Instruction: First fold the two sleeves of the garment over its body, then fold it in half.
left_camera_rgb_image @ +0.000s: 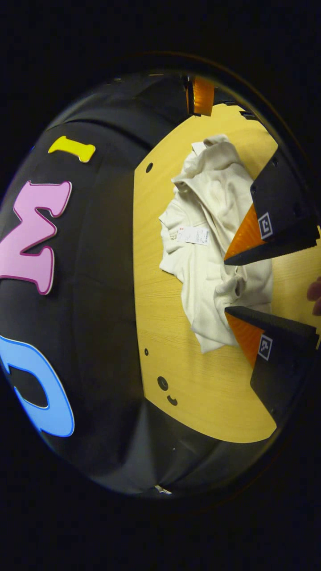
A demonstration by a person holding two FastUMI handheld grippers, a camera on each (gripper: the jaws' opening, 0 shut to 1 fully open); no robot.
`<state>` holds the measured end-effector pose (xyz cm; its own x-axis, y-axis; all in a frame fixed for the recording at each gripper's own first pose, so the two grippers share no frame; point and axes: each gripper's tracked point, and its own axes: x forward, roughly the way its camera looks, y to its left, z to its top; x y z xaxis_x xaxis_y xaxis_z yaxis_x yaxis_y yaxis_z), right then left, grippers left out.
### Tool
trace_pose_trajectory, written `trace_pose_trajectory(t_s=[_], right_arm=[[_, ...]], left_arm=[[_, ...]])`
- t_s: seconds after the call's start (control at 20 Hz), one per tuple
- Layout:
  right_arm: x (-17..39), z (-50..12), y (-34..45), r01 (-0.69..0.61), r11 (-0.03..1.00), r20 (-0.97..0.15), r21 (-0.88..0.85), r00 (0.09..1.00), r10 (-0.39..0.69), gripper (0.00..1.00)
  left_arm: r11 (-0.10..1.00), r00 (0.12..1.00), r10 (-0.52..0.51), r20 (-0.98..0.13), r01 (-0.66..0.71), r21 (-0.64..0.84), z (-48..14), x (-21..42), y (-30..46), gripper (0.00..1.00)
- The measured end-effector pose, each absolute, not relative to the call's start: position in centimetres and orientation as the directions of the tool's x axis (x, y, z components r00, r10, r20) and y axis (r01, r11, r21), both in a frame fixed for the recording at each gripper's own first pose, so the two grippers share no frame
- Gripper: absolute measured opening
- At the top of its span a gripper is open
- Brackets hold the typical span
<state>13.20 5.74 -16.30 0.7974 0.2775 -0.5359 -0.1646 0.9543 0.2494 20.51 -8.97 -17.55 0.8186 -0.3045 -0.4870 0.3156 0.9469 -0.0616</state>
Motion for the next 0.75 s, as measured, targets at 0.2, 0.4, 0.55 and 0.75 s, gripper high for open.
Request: trace_pose_trajectory(t_s=[0.2,0.4,0.55,0.75], right_arm=[[9.6,-14.8,7.7,-0.208,0.938,-0.499,0.277,0.803,0.326,0.98],[6.5,-13.9,8.8,-0.209,0.926,-0.462,0.314,0.819,0.341,0.99],[4.2,-13.8,8.7,-0.197,0.932,-0.445,0.303,0.836,0.321,0.98],[1.1,-14.7,9.4,-0.187,0.929,-0.448,0.318,0.834,0.321,0.99]], left_arm=[[0.942,0.838,-0.331,-0.434,0.32,-0.1,-15.4,15.8,-8.2,0.63],[0.939,0.846,-0.344,-0.407,0.324,-0.12,-14.1,11.3,-7.5,0.63],[0.941,0.847,-0.338,-0.409,0.315,-0.125,-14.2,8.6,-7.1,0.65],[0.944,0.848,-0.33,-0.414,0.302,-0.136,-14.6,5.5,-6.5,0.63]])
